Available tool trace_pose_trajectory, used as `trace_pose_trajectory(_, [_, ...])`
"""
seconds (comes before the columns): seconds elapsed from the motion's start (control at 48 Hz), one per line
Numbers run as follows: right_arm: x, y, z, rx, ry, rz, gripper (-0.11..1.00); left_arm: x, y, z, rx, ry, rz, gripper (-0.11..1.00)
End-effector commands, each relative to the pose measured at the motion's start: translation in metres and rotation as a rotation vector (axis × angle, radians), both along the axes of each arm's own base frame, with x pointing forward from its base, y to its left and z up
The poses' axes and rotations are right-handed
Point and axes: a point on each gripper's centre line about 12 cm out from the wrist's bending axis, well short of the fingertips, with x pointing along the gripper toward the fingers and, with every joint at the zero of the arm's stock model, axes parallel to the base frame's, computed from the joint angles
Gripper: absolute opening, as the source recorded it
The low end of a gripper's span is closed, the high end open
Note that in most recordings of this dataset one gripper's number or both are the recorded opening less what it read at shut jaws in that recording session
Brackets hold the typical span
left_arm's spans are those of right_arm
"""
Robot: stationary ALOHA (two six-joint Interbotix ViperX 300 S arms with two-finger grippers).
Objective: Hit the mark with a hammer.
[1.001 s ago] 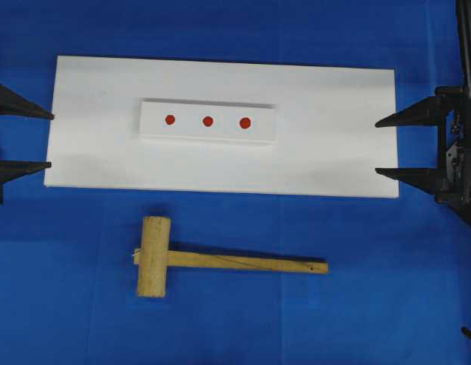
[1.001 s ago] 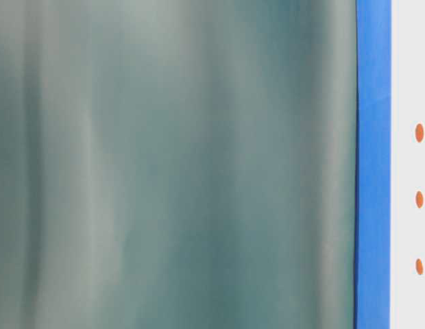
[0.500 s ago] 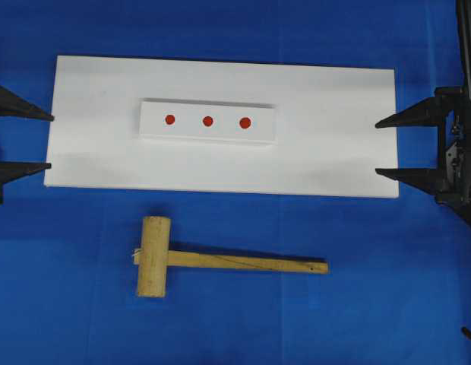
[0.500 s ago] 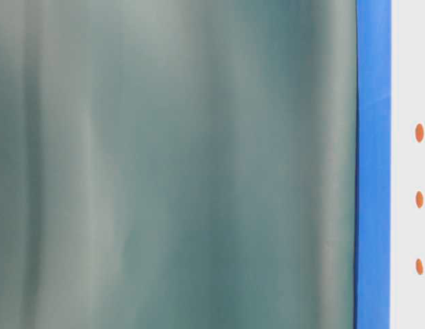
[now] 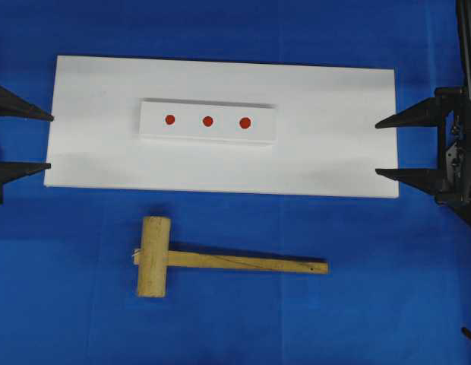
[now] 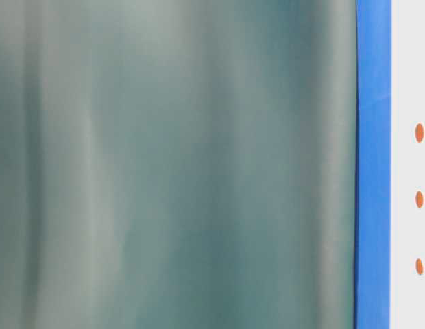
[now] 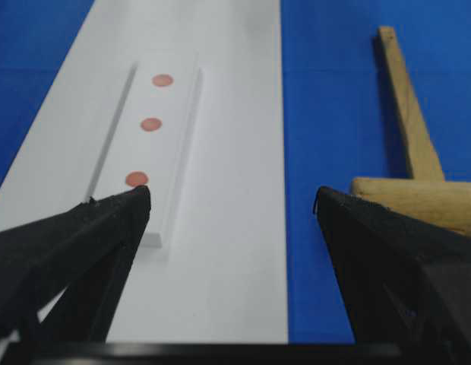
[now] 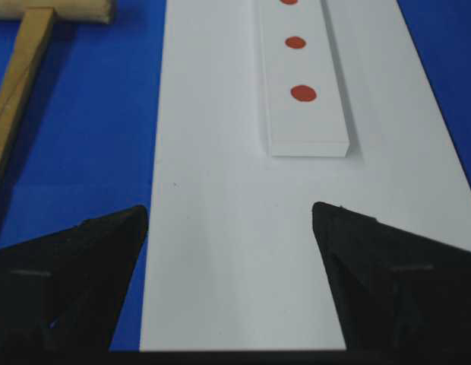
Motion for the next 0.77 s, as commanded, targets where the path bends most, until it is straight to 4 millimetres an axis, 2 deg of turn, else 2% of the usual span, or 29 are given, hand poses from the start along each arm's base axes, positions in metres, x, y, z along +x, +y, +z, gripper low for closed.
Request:
trace_pose_trajectory(0.0, [0.0024, -0.0007, 0.0036, 0.002, -0.006, -0.007, 0.77, 0.0018, -0.0006, 0.0046, 0.000, -0.011, -0.005, 0.88])
trace_pose_trajectory(0.751, [0.0026, -0.0007, 0.0035, 0.000, -0.006, -0.007, 0.77, 0.0018, -0.0034, 0.0046, 0.002, -0.011, -0.023, 0.88])
